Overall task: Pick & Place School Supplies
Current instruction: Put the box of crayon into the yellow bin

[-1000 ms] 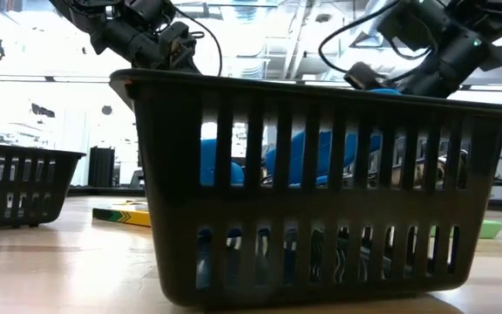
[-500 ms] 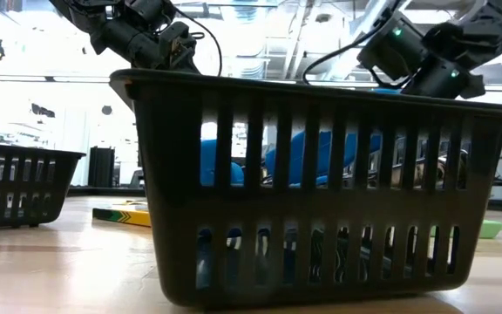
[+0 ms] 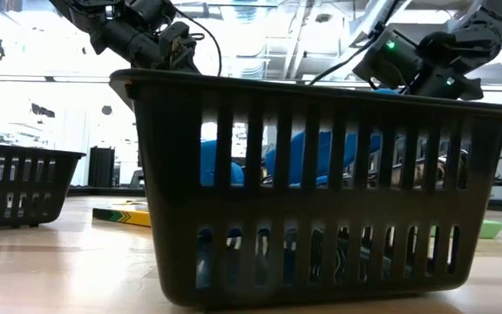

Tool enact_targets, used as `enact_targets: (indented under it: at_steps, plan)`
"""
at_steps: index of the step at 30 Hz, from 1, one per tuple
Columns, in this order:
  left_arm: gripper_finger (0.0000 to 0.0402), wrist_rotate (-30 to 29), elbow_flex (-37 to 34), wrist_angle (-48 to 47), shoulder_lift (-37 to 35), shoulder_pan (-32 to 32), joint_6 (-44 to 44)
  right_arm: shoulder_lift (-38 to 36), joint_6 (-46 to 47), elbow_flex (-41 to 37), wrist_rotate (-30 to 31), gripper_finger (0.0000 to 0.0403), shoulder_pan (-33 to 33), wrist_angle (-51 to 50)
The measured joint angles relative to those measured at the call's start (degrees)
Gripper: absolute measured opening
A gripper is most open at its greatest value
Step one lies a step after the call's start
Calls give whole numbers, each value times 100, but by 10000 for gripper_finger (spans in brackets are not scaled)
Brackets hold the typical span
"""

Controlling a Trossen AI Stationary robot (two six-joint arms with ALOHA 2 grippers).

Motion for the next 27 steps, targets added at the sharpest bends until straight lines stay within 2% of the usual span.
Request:
enact_targets:
  at_steps: [11,20,27]
  plan:
    - [150,2,0,0,0,-2,-20,15,-133,0,-114,187,-201,237]
    - [150,4,-13,7,0,-2,-20,122,164,2,-150,187,159,13]
    - [150,6,-266,-3,0,-2,-24,560,254,19,-75,188,88,641]
